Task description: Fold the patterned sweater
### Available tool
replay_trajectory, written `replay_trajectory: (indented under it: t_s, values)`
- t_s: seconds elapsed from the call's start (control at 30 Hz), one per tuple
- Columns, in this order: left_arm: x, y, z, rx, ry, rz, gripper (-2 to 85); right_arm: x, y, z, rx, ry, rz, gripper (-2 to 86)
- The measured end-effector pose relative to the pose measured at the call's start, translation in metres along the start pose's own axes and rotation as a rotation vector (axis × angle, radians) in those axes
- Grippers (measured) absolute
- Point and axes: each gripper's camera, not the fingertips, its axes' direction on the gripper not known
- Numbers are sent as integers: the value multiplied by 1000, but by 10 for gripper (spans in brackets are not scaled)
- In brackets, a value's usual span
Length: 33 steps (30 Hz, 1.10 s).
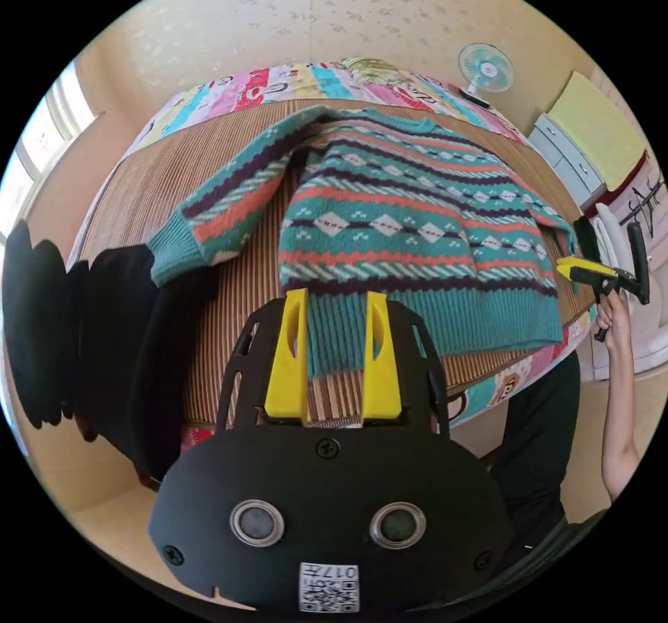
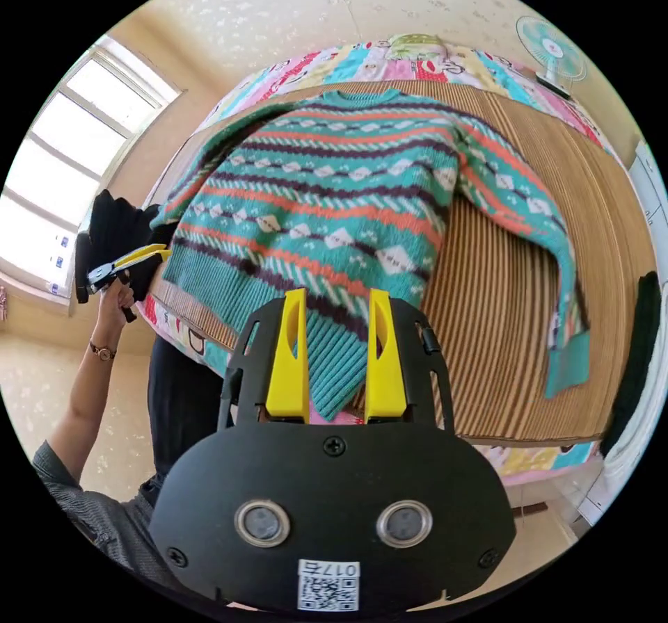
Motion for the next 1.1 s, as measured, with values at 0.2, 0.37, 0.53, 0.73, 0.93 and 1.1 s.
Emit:
replay_trajectory:
  t_s: [0.2,0.37,0.53,0.73,0.93,1.1]
  values:
    - [-17,8,7,-14,41,-20,57,-33,27,8,52,243,-145,65]
    - [-6,49,-4,-73,300,15,25,11,47,-31,-54,379,-92,37]
    - [41,150,-41,-45,397,138,33,49,88,-80,-125,394,59,36]
    - [-109,173,-101,346,563,-312,92,44,93,-167,342,246,37,25]
    - [-247,99,-98,389,439,-536,185,66,-11,-130,321,28,-88,9]
    - [-284,68,-58,348,636,-601,137,98,-57,-63,227,97,-92,7]
